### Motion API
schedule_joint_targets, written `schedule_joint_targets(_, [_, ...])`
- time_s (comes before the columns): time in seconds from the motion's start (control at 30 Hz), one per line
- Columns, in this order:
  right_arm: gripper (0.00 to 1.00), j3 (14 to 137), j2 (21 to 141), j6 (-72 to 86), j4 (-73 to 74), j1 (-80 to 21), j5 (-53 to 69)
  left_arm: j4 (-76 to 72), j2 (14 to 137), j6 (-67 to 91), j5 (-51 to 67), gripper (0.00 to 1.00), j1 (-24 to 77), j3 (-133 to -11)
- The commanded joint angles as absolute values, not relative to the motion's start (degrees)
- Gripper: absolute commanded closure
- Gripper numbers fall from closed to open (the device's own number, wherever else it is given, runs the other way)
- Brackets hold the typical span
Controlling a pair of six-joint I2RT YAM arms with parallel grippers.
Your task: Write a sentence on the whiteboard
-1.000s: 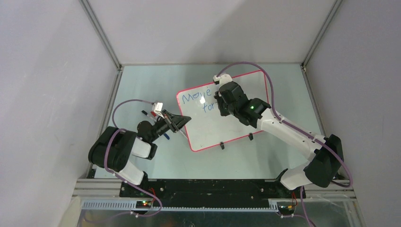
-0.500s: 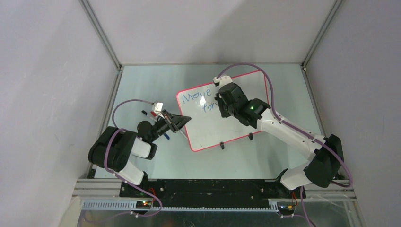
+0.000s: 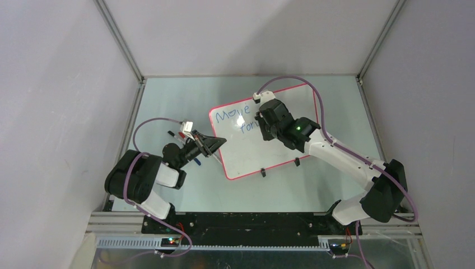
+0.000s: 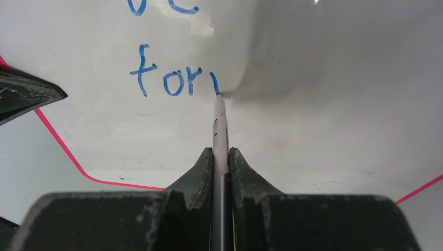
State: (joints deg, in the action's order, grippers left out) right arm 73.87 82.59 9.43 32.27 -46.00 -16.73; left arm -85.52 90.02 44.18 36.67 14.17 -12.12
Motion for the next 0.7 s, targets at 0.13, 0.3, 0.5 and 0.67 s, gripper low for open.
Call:
schedule_joint_targets(0.13, [1.0,74.4,81.5,9.2,29.7,-44.8,-17.7,-87.7,90.2,41.6,35.2,1.0,13.4,-13.4])
schedule_joint_targets(0.3, [1.0,75.7,82.1,9.0,29.9,-44.6,-17.6,-87.7,90.2,41.6,35.2,1.0,13.3,-13.4])
schedule_joint_targets(0.5, [1.0,77.4,82.9,8.7,30.1,-44.3,-17.7,-87.7,90.1,41.6,35.3,1.0,13.3,-13.5])
schedule_joint_targets(0.67, [1.0,78.0,83.4,8.6,30.2,-44.1,-17.7,-87.7,90.2,41.6,35.3,1.0,13.3,-13.5])
